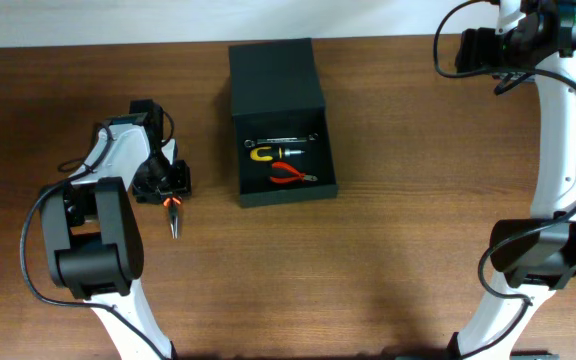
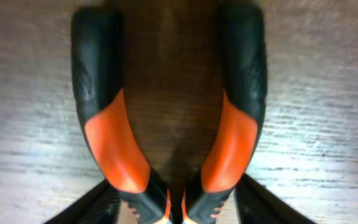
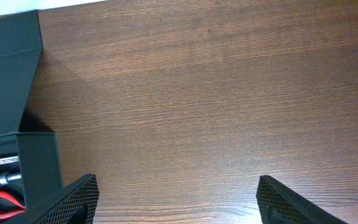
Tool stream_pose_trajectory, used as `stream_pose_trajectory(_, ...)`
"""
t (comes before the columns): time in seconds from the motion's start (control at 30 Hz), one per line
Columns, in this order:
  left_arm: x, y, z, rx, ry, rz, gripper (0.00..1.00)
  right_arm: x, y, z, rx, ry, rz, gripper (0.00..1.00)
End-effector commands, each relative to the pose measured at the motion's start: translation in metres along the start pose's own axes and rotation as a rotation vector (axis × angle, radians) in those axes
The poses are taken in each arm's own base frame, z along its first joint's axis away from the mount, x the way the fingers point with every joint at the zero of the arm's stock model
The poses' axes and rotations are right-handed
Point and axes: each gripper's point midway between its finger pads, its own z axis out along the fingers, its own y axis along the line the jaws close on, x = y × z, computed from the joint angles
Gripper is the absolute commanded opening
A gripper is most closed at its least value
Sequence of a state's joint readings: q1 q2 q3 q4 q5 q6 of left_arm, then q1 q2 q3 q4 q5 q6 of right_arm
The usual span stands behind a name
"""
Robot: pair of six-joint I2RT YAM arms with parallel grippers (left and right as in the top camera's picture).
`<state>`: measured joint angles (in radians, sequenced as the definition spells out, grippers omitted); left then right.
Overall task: Pack container
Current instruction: 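Lower the left gripper onto the orange-black pliers handles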
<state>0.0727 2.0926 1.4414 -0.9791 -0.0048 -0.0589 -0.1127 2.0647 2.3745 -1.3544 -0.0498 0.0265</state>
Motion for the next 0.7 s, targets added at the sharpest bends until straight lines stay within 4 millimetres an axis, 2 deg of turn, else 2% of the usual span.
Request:
stream_pose_trajectory(0.0,0.0097,-0.0050,0.0217,0.029,0.048,0.022,0.51,-0.0004,-0.0048,0.0017,0.012,0.000,0.014,0.81)
stream_pose_trajectory(0.27,0.0102,-0.0048,0.0217,0.029,0.050,0.022,0.43,-0.0005,-0.0049,0.0017,0.013,0.000,0.014,0.81)
stream_pose_trajectory(0.33,0.0102,-0.0048,0.0217,0.029,0.050,0.023,0.36,-0.0005,-0.0049,0.0017,0.013,0.000,0.014,0.81)
stream_pose_trajectory(0.5,0.0116,-0.0071,0.0213,0.041,0.056,0.034,0.05,-0.0004,-0.0048,0.0017,0.012,0.000,0.014,0.81)
stream_pose_trajectory(0.53,0.0124,-0.0077,0.0213,0.044,0.059,0.034,0.02,-0.0004,-0.0048,0.0017,0.012,0.000,0.014,0.81)
stream_pose_trajectory(0.67,0.0145,-0.0078,0.0189,0.046,0.072,0.038,0.02,-0.0005,-0.0048,0.0017,0.012,0.000,0.014,0.81)
